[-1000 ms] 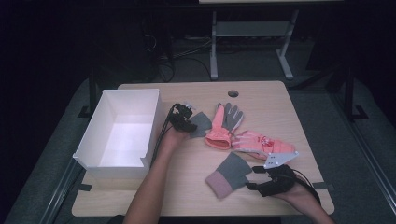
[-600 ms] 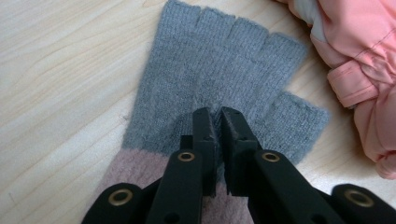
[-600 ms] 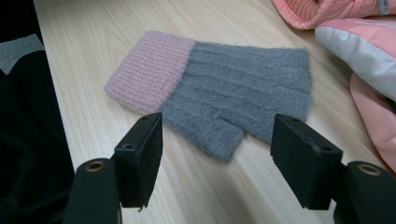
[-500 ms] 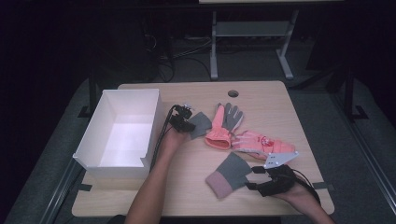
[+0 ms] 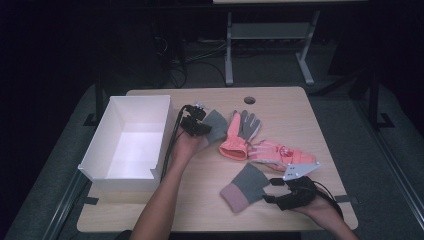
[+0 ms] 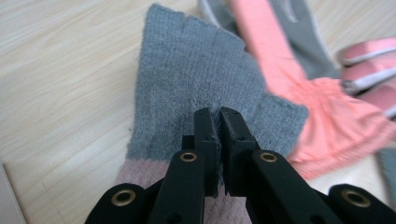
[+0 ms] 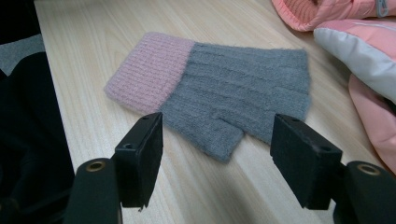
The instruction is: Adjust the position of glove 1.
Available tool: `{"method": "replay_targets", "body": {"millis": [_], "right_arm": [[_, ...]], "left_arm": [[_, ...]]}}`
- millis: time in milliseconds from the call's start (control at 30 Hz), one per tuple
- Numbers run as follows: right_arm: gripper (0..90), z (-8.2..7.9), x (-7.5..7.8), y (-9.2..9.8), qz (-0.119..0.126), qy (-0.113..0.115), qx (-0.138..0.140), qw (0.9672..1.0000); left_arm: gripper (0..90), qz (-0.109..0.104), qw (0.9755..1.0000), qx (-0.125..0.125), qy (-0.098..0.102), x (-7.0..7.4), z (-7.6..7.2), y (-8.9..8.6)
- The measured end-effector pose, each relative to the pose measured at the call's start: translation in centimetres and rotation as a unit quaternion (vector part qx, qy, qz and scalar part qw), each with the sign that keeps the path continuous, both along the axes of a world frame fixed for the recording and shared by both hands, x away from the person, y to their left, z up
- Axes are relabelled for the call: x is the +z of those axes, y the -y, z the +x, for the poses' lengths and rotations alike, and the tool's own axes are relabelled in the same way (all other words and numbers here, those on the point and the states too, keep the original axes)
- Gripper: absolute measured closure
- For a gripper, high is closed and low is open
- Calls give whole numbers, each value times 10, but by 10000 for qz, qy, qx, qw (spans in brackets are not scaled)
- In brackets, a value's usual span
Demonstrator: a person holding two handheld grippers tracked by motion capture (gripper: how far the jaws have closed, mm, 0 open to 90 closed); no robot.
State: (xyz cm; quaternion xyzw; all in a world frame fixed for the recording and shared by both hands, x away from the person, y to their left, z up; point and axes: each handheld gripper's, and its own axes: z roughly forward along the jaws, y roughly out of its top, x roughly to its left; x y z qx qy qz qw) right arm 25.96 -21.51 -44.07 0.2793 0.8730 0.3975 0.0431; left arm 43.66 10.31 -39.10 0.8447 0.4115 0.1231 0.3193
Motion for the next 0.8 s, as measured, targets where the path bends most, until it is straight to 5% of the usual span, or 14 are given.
{"method": "replay_targets", "body": {"millis": [100, 533, 800], "right_arm": [[422, 0, 0, 0, 43, -16, 63, 10000], [877, 0, -4, -4, -12, -117, 299, 9995], [900, 1, -13, -15, -182, -263, 536, 9980]], "left_arm": [[861, -17, 10000, -47, 13, 6, -6, 0], [862, -472, 9964, -663, -226, 20, -47, 2], [861, -602, 9929, -994, -235, 23, -67, -2]]}}
